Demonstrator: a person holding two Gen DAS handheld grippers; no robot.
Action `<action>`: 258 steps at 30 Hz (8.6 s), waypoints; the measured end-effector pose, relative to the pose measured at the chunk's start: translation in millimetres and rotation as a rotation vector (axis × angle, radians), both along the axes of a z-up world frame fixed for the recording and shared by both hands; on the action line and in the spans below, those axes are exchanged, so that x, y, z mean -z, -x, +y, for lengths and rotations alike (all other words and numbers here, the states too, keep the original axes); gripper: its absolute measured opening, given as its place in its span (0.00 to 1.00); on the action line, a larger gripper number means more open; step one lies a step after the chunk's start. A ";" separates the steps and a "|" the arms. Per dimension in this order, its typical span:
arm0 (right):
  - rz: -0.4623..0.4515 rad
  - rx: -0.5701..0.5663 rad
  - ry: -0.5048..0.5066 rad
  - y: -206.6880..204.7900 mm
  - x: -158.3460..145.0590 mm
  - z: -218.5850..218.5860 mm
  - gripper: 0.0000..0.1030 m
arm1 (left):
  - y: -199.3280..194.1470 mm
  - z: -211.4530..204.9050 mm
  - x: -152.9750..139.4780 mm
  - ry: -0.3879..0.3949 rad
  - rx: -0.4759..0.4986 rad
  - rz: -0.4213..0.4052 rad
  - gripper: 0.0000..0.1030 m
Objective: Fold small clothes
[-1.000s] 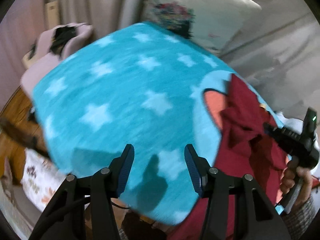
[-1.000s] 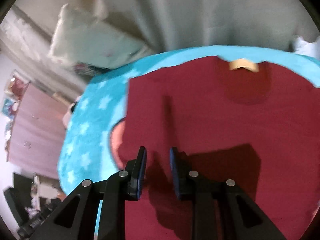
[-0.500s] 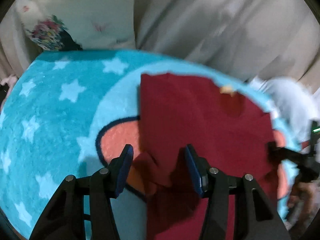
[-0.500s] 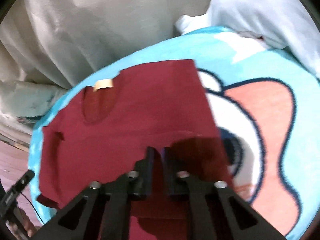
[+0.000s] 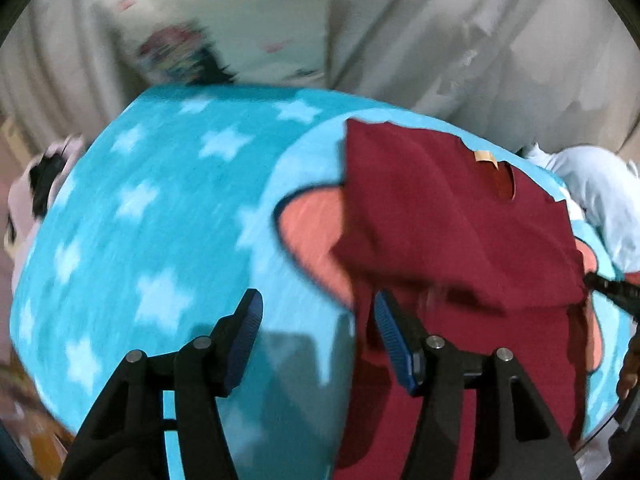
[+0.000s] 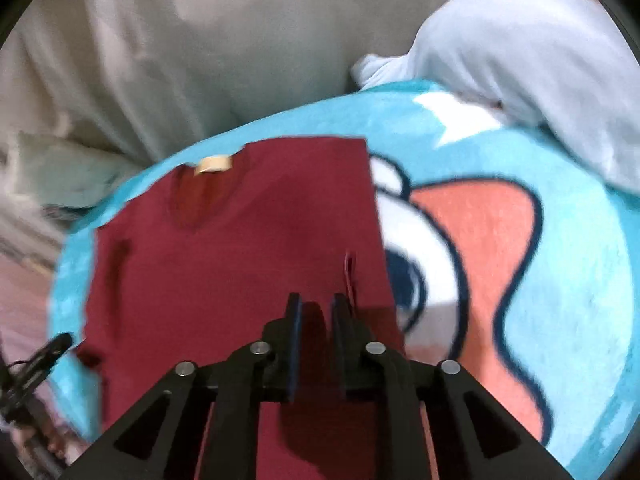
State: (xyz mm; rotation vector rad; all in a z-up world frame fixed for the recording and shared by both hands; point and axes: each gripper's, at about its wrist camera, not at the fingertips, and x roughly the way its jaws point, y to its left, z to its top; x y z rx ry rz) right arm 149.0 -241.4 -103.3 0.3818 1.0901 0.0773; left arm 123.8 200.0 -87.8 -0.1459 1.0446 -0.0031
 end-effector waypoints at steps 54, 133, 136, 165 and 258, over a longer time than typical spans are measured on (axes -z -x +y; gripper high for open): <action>0.446 -0.585 -0.524 179.9 77.3 61.2 0.08 | 199.4 8.8 93.1 0.504 -0.141 0.226 0.06; 0.057 0.004 -0.303 -177.4 2.0 -7.2 0.47 | -145.3 4.5 30.8 0.240 -0.262 0.072 0.58; 0.043 -0.003 -0.299 -151.8 -10.2 -14.1 0.47 | -120.8 9.7 17.5 0.232 -0.262 0.049 0.58; 0.042 -0.409 -0.230 -82.0 -40.2 130.0 0.55 | -28.3 -9.4 40.3 0.431 -0.170 0.055 0.58; -0.070 -0.101 -0.224 -49.9 -27.2 -22.4 0.73 | -64.6 -159.8 12.4 0.350 0.082 0.146 0.52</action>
